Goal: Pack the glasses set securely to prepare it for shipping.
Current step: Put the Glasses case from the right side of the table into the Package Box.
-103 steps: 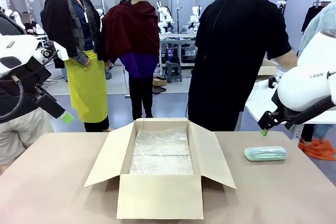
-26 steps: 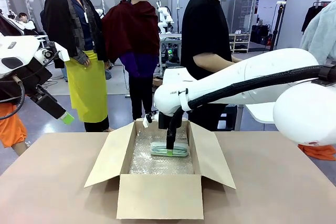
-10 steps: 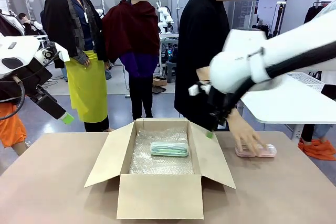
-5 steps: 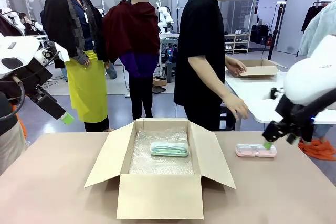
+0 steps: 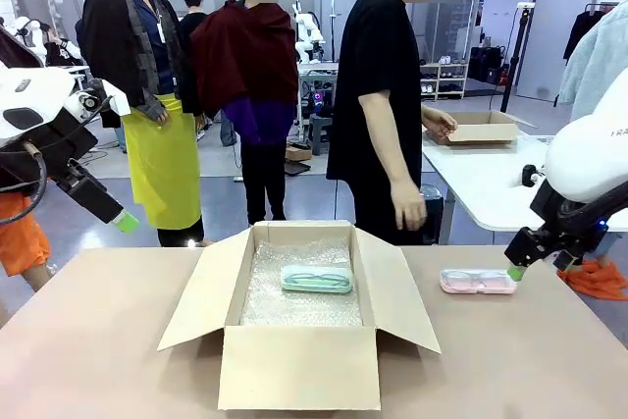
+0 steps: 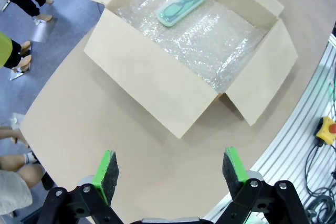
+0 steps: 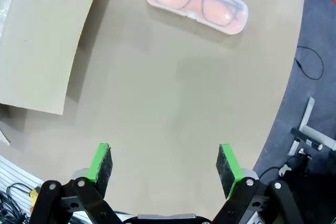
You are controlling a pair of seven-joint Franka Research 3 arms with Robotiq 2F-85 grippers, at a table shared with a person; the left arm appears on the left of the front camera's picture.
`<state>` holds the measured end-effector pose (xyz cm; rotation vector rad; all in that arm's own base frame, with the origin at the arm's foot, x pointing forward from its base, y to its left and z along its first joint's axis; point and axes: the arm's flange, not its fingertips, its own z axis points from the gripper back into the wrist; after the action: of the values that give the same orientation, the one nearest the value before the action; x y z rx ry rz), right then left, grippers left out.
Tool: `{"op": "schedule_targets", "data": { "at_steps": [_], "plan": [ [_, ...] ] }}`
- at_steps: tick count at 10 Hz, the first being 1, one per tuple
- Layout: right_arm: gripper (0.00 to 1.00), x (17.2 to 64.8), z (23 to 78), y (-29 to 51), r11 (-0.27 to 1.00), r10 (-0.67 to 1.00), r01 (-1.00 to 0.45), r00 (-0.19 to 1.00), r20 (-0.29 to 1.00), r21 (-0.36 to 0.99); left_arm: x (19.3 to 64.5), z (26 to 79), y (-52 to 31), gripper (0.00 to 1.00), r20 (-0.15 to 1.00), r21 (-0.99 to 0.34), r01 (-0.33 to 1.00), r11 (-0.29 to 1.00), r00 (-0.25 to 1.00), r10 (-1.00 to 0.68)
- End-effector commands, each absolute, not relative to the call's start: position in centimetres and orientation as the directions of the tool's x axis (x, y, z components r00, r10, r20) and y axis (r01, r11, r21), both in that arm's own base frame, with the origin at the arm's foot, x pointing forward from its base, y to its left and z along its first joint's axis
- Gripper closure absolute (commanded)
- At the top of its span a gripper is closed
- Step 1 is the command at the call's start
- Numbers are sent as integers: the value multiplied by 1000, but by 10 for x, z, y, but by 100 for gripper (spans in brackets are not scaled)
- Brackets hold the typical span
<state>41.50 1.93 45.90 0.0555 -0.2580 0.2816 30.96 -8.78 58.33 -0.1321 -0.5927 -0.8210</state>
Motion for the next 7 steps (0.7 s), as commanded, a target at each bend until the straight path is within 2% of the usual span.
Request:
{"op": "schedule_targets", "data": {
  "at_steps": [1,4,5,6,7],
  "plan": [
    [0,415,459,21,960,260,-279,930,260,37,309,585,-86,0,550,113,724,680,525,-650],
    [0,415,459,19,959,267,-282,928,259,20,309,585,-86,0,550,113,724,680,525,-650],
    [0,432,465,17,936,343,-350,897,278,-25,309,585,-86,0,550,113,724,680,525,-650],
    [0,446,470,19,848,520,-528,812,265,-46,309,585,-86,0,550,113,724,680,525,-650],
    [0,456,470,26,689,708,-724,659,255,-42,309,585,-86,0,550,113,724,680,525,-650]
  ]
}}
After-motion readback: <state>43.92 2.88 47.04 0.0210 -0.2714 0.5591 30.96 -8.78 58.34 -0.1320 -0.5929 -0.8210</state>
